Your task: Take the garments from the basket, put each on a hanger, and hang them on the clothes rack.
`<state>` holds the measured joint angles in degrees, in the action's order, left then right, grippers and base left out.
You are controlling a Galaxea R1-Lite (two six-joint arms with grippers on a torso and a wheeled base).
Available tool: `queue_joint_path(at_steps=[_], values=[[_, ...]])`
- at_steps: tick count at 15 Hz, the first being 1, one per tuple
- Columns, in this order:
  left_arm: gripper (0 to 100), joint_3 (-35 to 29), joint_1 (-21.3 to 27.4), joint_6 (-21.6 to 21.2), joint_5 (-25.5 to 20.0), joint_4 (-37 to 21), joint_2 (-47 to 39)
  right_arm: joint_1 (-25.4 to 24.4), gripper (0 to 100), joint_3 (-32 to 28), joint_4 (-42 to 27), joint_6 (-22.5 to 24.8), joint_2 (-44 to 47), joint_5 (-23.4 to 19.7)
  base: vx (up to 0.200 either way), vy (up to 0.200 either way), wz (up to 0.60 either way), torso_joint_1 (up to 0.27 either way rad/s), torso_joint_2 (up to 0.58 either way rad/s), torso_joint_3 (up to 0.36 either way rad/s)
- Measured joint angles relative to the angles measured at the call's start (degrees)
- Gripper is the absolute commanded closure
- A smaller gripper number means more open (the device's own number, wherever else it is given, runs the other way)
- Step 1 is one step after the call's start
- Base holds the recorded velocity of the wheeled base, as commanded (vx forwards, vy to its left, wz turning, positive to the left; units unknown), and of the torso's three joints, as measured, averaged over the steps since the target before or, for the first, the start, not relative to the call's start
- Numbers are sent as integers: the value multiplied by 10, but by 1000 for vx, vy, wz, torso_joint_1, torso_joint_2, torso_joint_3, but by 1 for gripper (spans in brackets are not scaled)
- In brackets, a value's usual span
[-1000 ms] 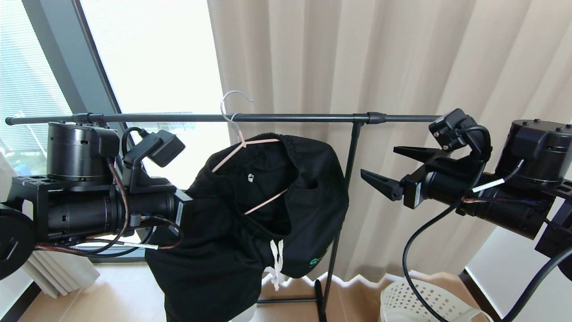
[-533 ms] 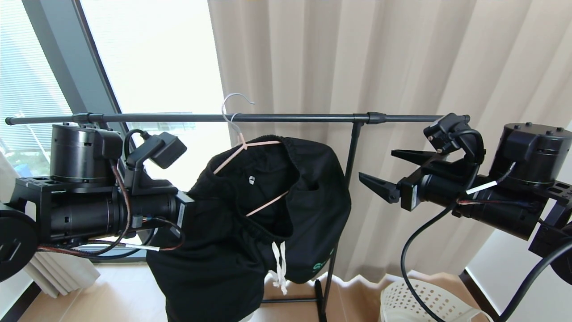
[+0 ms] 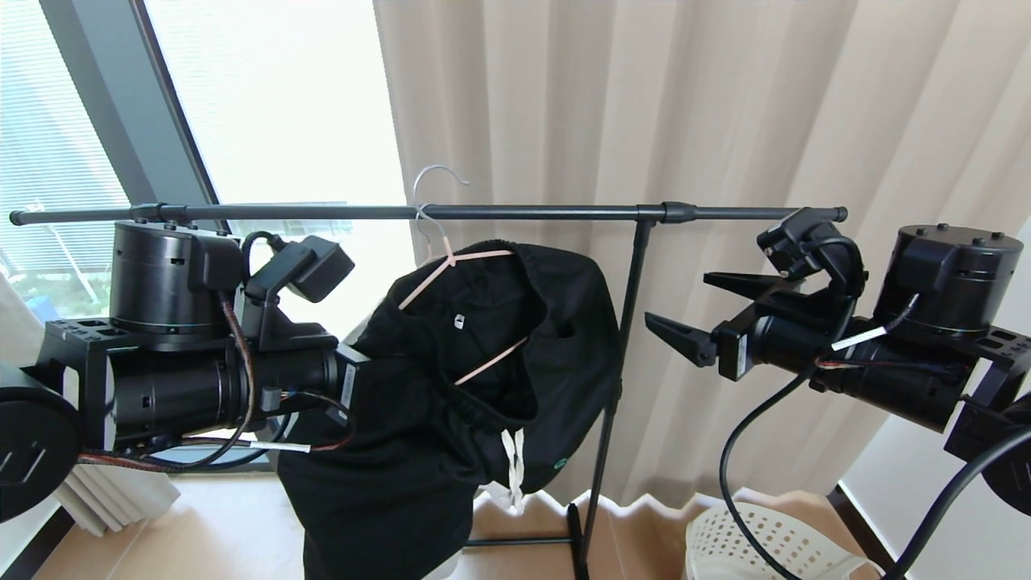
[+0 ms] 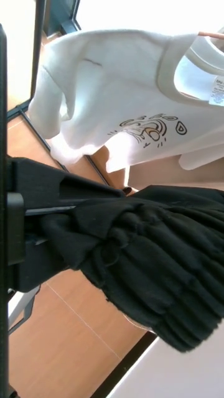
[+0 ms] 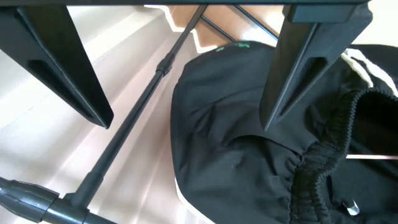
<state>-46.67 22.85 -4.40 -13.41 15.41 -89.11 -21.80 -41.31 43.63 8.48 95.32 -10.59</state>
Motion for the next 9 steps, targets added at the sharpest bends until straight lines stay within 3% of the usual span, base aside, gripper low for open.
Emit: queue_joint_path(at_steps=[6, 9], values=[[100, -50, 21, 54, 59, -1, -45, 7, 0, -11, 0, 0, 1, 1, 0, 0, 0, 0, 0, 0], [100, -76, 25, 61, 76, -3, -76, 22, 0, -22, 0, 0, 1, 2, 0, 0, 0, 0, 0, 0]])
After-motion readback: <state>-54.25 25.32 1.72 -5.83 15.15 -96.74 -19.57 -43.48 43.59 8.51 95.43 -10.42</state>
